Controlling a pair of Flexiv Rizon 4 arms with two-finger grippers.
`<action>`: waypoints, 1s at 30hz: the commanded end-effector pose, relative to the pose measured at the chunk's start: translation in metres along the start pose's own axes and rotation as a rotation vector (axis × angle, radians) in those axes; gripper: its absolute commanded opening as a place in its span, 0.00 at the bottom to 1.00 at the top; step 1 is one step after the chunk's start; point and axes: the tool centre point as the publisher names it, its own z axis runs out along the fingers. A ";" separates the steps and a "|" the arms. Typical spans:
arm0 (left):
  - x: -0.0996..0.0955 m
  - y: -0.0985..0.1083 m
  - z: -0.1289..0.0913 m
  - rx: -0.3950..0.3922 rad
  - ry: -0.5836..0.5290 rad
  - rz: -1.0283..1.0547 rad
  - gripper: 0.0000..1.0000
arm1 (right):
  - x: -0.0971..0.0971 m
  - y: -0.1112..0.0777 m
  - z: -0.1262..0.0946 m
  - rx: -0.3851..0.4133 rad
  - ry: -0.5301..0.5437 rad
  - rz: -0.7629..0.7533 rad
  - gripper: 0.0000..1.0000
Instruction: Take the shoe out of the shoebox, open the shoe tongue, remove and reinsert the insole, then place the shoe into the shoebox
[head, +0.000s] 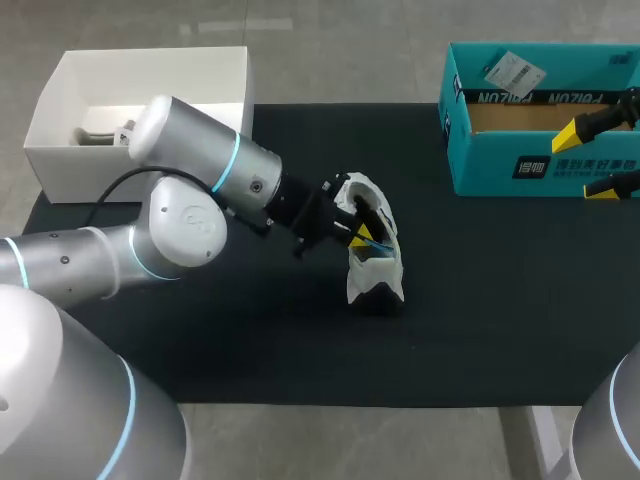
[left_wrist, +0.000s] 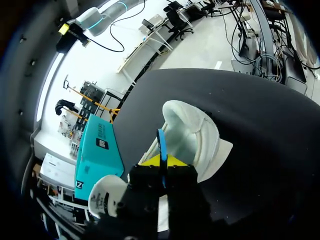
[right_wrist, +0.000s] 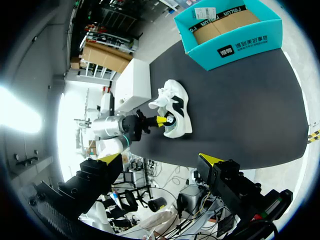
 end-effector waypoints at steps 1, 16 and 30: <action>0.000 0.008 0.008 -0.024 0.000 -0.005 0.00 | 0.000 -0.001 0.001 -0.002 -0.002 0.001 1.00; -0.001 -0.008 -0.003 0.002 -0.009 -0.024 0.41 | 0.000 -0.001 0.001 -0.002 -0.002 0.001 1.00; 0.003 -0.013 0.002 0.009 0.021 -0.005 0.00 | 0.000 -0.001 0.001 -0.002 -0.002 0.001 1.00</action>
